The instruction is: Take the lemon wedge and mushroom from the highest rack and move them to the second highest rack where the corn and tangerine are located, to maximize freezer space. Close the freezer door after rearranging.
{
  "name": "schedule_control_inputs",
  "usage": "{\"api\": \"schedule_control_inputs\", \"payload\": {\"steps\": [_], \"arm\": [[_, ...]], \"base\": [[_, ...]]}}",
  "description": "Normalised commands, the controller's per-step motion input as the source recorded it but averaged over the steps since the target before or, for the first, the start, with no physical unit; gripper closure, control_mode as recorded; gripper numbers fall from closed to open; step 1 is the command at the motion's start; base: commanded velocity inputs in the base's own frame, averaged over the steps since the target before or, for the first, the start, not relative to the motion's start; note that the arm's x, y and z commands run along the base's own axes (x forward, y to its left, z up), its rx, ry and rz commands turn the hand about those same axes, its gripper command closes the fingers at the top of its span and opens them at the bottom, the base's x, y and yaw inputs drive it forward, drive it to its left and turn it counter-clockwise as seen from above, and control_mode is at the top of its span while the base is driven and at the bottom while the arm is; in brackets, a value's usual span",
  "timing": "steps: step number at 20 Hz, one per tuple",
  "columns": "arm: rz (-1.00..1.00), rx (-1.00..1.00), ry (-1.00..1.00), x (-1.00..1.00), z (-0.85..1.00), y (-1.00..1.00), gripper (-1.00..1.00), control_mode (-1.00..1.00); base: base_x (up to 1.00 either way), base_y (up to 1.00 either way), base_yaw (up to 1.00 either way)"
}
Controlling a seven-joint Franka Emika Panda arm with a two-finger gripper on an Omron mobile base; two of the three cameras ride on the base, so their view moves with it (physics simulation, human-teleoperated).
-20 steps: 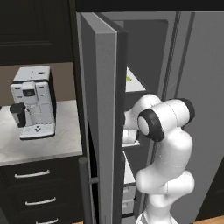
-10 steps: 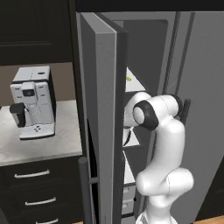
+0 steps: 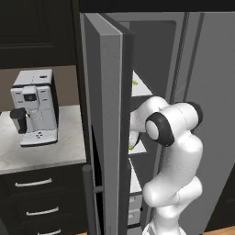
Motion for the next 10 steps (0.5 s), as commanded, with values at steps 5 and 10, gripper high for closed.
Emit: {"api": "schedule_control_inputs", "payload": {"steps": [5,10], "arm": [[0.02,0.15,-0.01,-0.68,0.83,-0.17,-1.0,-1.0],[0.04,0.16,0.07,-0.97,0.6,-0.01,-1.0,-1.0]], "base": [[0.0,0.0,0.0],[0.0,0.0,0.0]]}}
